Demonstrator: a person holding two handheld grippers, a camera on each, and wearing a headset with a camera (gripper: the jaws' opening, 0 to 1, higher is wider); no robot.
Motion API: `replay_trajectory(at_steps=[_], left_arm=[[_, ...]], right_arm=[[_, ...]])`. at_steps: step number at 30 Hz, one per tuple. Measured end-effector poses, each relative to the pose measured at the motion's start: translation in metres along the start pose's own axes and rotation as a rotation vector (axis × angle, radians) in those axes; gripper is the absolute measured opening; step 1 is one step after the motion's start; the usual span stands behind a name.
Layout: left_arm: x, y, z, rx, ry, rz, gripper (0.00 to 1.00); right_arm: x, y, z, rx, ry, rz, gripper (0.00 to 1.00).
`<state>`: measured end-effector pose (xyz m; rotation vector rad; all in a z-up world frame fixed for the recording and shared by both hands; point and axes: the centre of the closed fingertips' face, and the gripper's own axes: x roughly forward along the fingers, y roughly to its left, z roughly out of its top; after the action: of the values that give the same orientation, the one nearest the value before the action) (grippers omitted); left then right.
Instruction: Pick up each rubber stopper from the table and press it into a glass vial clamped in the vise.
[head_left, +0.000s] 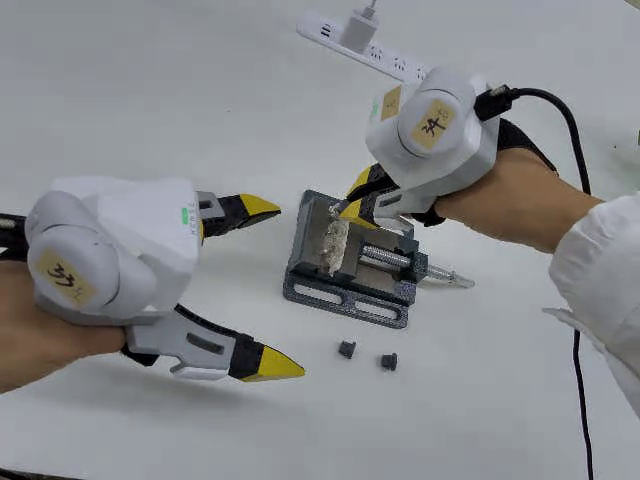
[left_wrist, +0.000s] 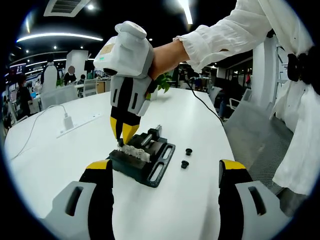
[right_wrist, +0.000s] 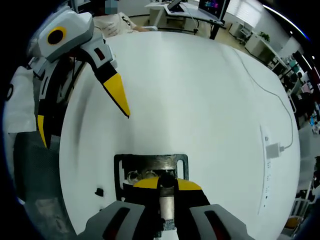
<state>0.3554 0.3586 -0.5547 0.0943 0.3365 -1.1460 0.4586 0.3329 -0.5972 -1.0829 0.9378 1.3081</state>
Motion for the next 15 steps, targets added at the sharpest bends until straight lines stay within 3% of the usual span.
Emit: replay_trajectory(at_steps=[15], left_arm=[[-0.0035, 0.0027, -0.0001, -0.004, 0.003, 0.01, 0.86]], right_arm=[[0.0005, -0.0006, 0.0007, 0.012, -0.032, 0.009, 0.07]])
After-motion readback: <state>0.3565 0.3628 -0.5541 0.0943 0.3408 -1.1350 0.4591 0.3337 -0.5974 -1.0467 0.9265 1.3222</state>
